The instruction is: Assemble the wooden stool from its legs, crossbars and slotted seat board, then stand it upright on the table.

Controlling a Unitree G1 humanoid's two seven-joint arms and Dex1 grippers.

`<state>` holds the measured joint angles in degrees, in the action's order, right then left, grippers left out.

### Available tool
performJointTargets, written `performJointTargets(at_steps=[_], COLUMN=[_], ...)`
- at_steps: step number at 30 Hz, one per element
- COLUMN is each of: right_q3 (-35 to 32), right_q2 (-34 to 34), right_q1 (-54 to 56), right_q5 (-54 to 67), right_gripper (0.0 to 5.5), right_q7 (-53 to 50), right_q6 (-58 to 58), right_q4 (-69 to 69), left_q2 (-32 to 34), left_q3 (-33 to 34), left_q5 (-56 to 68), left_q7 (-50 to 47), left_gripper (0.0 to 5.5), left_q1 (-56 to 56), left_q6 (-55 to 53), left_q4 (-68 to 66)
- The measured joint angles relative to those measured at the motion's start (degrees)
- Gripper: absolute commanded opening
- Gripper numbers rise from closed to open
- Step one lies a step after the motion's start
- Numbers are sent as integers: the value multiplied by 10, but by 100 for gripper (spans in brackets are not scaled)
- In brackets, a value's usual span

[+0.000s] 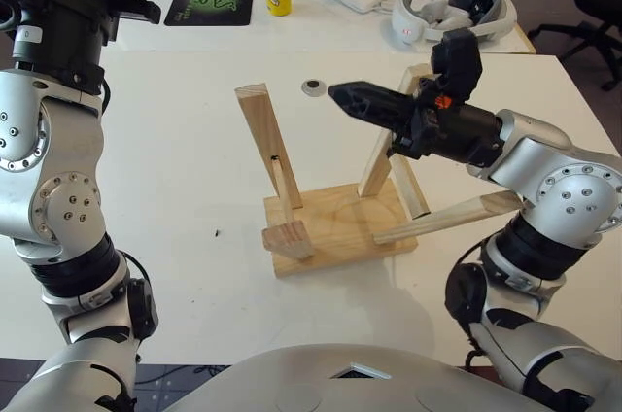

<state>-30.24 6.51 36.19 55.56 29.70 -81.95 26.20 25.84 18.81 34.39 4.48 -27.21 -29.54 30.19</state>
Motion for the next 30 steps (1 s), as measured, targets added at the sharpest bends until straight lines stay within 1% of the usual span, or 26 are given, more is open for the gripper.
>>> performJointTargets(at_steps=[1, 3, 4, 5, 6, 8, 9, 11, 12, 15, 16, 18, 19, 20, 23, 26, 27, 30], right_q3=[-17, -88, -131, -154, -161, -142, -129, -89, -57, 67, 95, 182, 211, 248, 306, 350, 366, 390], right_q2=[-5, -9, 0, 14, 38, 82, 100, 140, 171, 262, 276, 315, 326, 340, 360, 390, 402, 419], right_q1=[15, 89, 140, 172, 195, 202, 196, 180, 161, 65, 45, -5, -22, -39, -61, -97, -120, -165], right_q5=[2, 48, 75, 87, 88, 52, 13, -60, -114, -252, -275, -354, -376, -398, -430, -447, -458, -472], right_gripper=[3, 3, 3, 3, 3, 3, 3, 0, 22, 61, 79, 105, 130, 141, 184, 190, 190, 190], right_q7=[-20, -107, -154, -180, -191, -193, -193, -182, -162, -28, 4, 106, 144, 198, 299, 380, 407, 441], right_q6=[5, 51, 93, 122, 151, 208, 243, 307, 350, 478, 503, 595, 622, 648, 684, 700, 707, 718], right_q4=[-12, -89, -138, -163, -179, -197, -216, -262, -291, -360, -376, -443, -466, -490, -511, -486, -467, -432], left_q2=[1, 13, 24, 30, 35, 44, 47, 54, 57, 75, 79, 99, 107, 117, 133, 162, 178, 210], left_q3=[-1, -2, 0, 3, 6, 4, 0, -9, -14, -40, -48, -76, -87, -99, -121, -150, -167, -204], left_q5=[-2, -12, -25, -32, -38, -41, -41, -41, -41, -43, -43, -43, -43, -44, -48, -66, -77, -108], left_q7=[3, 32, 52, 64, 75, 110, 131, 165, 181, 236, 249, 296, 312, 330, 361, 393, 408, 435], left_gripper=[0, 0, 0, 0, 0, 0, 0, 29, 46, 90, 108, 133, 156, 166, 208, 255, 255, 255], left_q1=[1, 16, 33, 47, 64, 100, 120, 152, 172, 242, 256, 293, 306, 319, 329, 354, 369, 391], left_q6=[0, 9, 19, 24, 25, 27, 28, 30, 30, 23, 20, 7, 2, -3, -14, -18, -20, -21], left_q4=[-2, -18, -39, -56, -74, -87, -87, -86, -86, -85, -85, -82, -81, -80, -79, -68, -62, -45])
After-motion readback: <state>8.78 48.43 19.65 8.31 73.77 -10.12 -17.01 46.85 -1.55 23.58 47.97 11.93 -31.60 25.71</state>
